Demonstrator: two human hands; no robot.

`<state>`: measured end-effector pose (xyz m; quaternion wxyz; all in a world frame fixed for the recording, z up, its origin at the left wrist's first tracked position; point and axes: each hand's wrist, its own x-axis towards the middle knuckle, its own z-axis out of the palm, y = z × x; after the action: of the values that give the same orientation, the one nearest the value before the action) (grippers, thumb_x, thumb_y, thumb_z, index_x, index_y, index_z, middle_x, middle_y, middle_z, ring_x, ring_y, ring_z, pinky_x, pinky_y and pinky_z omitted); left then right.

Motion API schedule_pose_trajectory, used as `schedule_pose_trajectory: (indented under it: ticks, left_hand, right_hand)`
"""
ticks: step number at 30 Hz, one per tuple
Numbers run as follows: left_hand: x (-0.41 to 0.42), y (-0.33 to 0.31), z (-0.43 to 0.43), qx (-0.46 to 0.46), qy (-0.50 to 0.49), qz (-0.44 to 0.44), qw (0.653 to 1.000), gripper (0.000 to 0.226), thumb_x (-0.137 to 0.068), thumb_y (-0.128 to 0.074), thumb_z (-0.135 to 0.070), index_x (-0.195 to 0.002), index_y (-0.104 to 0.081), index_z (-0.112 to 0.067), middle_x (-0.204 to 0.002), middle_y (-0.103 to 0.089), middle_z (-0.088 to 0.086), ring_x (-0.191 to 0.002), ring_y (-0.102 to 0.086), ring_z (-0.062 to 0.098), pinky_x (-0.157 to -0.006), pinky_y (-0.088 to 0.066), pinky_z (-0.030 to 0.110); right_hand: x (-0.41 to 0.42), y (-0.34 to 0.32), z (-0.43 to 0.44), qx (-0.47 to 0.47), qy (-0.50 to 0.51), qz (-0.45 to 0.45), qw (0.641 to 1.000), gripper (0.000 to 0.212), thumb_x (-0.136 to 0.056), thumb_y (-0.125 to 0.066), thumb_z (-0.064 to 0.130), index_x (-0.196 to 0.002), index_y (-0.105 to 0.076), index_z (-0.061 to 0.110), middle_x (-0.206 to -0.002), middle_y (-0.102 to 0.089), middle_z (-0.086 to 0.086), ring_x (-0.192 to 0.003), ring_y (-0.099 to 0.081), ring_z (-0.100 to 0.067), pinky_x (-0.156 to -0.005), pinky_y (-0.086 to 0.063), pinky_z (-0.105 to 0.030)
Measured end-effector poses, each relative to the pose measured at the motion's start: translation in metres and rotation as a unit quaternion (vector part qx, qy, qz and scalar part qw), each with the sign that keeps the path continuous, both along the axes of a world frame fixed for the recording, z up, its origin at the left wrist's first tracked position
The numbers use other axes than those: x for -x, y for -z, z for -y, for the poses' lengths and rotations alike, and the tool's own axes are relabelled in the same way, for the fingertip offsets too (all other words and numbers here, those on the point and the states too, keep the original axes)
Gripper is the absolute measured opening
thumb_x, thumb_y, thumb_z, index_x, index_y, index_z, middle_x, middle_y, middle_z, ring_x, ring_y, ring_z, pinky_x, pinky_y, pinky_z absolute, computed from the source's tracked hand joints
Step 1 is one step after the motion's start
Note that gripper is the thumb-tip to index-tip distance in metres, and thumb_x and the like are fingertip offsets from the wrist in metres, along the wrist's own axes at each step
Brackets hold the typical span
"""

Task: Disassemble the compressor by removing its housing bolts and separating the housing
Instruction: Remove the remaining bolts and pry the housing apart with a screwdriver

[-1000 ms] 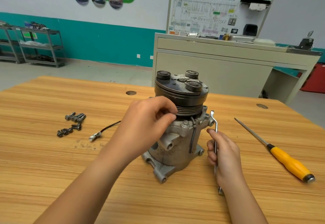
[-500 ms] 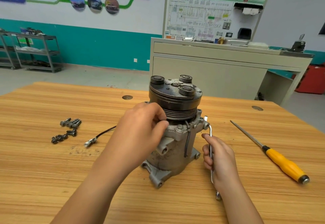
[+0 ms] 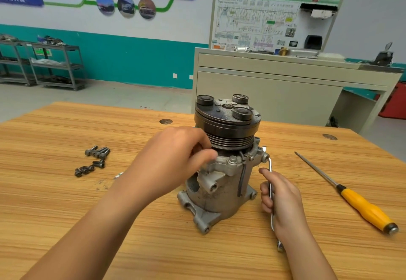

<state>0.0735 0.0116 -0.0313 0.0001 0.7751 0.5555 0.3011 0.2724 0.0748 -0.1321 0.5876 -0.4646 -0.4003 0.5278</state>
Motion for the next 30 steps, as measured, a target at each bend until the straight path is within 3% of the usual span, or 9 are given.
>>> schedule_pose_trajectory:
  ticks: [3, 6, 9, 14, 17, 22, 27, 30]
  left_hand:
    - [-0.004, 0.006, 0.001, -0.002, -0.024, 0.114, 0.993, 0.016, -0.073, -0.053, -0.048, -0.077, -0.054, -0.033, -0.073, -0.059, -0.018, -0.072, -0.055, -0.003, -0.063, -0.044, 0.011]
    - [-0.011, 0.016, 0.005, -0.015, -0.036, 0.227, 0.973, 0.016, -0.079, -0.065, -0.028, -0.079, -0.051, -0.036, -0.078, -0.062, -0.02, -0.064, -0.057, -0.004, -0.062, -0.046, 0.013]
    - [-0.017, 0.021, 0.006, -0.041, -0.052, 0.258, 0.964, 0.025, -0.078, -0.069, -0.017, -0.073, -0.049, -0.033, -0.073, -0.063, -0.019, -0.057, -0.055, -0.003, -0.057, -0.042, 0.012]
    - [-0.022, 0.027, 0.008, -0.054, -0.061, 0.338, 0.938, 0.026, -0.07, -0.073, -0.029, -0.078, -0.049, -0.029, -0.066, -0.062, -0.011, -0.055, -0.052, -0.003, -0.054, -0.041, 0.011]
    - [-0.019, 0.031, 0.013, -0.04, -0.07, 0.365, 0.928, 0.02, -0.068, -0.067, -0.036, -0.084, -0.055, -0.031, -0.083, -0.063, -0.026, -0.054, -0.058, -0.001, -0.055, -0.045, 0.014]
    - [-0.016, 0.034, 0.009, -0.027, -0.07, 0.396, 0.915, 0.022, -0.08, -0.069, -0.01, -0.081, -0.061, -0.03, -0.081, -0.069, -0.022, -0.06, -0.065, 0.009, -0.061, -0.055, 0.024]
    - [-0.018, 0.032, 0.006, -0.003, -0.036, 0.416, 0.908, 0.023, -0.083, -0.064, -0.003, -0.079, -0.062, -0.025, -0.079, -0.071, -0.011, -0.053, -0.064, 0.007, -0.052, -0.05, 0.018]
    - [-0.017, 0.031, 0.007, 0.007, -0.03, 0.404, 0.914, 0.023, -0.083, -0.064, -0.003, -0.075, -0.063, -0.026, -0.077, -0.071, -0.003, -0.053, -0.062, 0.006, -0.054, -0.054, 0.025]
  right_hand:
    - [0.0, 0.0, 0.0, 0.003, -0.001, -0.004, 1.0, 0.007, -0.088, -0.057, 0.016, -0.087, -0.059, 0.008, -0.047, -0.043, 0.002, -0.033, -0.029, -0.007, -0.032, -0.023, -0.016]
    - [0.0, 0.0, -0.001, 0.01, -0.004, -0.01, 1.0, 0.01, -0.088, -0.057, 0.015, -0.092, -0.06, 0.007, -0.046, -0.044, 0.002, -0.033, -0.029, -0.007, -0.032, -0.022, -0.015]
    - [0.001, 0.0, -0.001, 0.026, -0.015, -0.027, 0.999, 0.013, -0.087, -0.056, 0.015, -0.094, -0.061, 0.006, -0.045, -0.043, 0.002, -0.032, -0.028, -0.006, -0.031, -0.021, -0.015]
    - [0.0, -0.001, -0.001, 0.029, -0.02, -0.035, 0.999, 0.016, -0.087, -0.056, 0.015, -0.097, -0.06, 0.005, -0.045, -0.043, 0.003, -0.032, -0.028, -0.006, -0.031, -0.021, -0.015]
    - [0.0, -0.001, 0.0, 0.027, -0.021, -0.035, 0.999, 0.016, -0.087, -0.056, 0.017, -0.097, -0.061, 0.005, -0.045, -0.043, 0.003, -0.032, -0.028, -0.006, -0.031, -0.021, -0.016]
    - [0.001, 0.0, 0.0, 0.03, -0.02, -0.035, 0.999, 0.015, -0.088, -0.055, 0.018, -0.096, -0.061, 0.007, -0.045, -0.043, 0.003, -0.032, -0.028, -0.006, -0.031, -0.021, -0.015]
    - [-0.001, 0.0, -0.002, 0.025, -0.007, -0.04, 0.999, 0.014, -0.087, -0.055, 0.017, -0.094, -0.062, 0.007, -0.045, -0.043, 0.003, -0.032, -0.028, -0.006, -0.031, -0.021, -0.016]
    - [0.0, 0.0, -0.002, 0.03, -0.016, -0.04, 0.999, 0.015, -0.087, -0.055, 0.018, -0.095, -0.062, 0.007, -0.045, -0.042, 0.002, -0.033, -0.027, -0.007, -0.031, -0.021, -0.017]
